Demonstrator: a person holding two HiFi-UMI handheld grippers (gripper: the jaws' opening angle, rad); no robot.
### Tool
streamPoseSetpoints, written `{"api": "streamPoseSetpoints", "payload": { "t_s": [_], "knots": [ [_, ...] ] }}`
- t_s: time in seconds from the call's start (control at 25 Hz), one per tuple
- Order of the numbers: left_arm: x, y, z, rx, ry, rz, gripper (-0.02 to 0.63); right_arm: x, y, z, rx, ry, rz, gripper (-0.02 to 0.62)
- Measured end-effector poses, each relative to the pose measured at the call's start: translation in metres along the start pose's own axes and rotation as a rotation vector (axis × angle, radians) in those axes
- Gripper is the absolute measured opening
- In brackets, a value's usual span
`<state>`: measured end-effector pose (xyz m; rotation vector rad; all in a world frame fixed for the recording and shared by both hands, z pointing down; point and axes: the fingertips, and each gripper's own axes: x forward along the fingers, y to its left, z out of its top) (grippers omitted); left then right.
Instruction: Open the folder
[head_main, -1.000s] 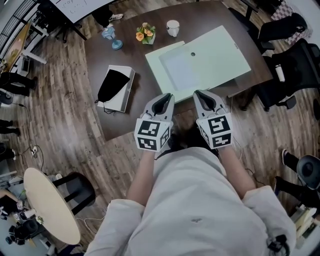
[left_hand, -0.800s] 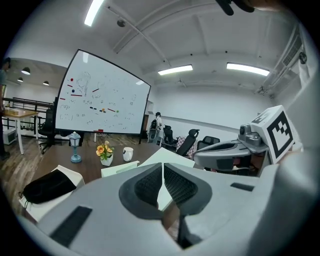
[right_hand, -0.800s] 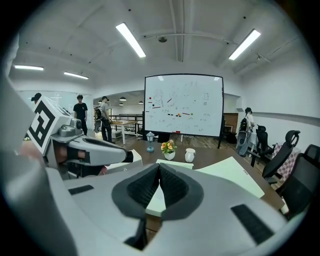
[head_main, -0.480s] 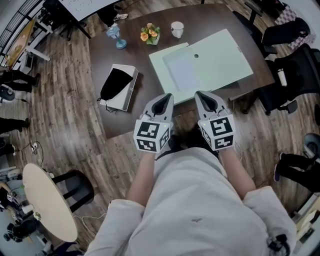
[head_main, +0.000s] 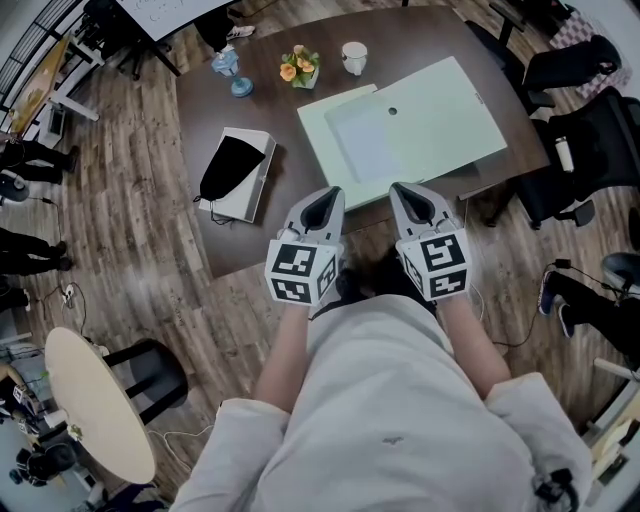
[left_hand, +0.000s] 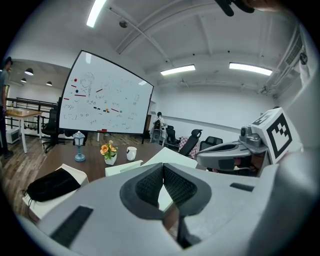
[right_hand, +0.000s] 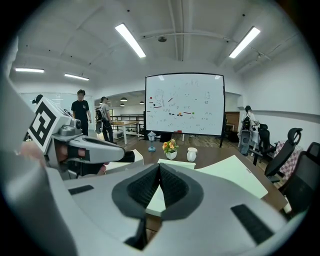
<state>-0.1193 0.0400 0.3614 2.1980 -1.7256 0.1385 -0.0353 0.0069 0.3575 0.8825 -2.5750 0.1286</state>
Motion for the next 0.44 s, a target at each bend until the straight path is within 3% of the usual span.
{"api": "streamPoseSetpoints", "payload": {
  "t_s": [0.44],
  "knots": [
    [0.0066,0.004,-0.0006,-0.003,0.007,-0.001,0.005,0.0057,-0.0052,0.0006,0.003,0.003,-0.005,0.003]
  ]
}}
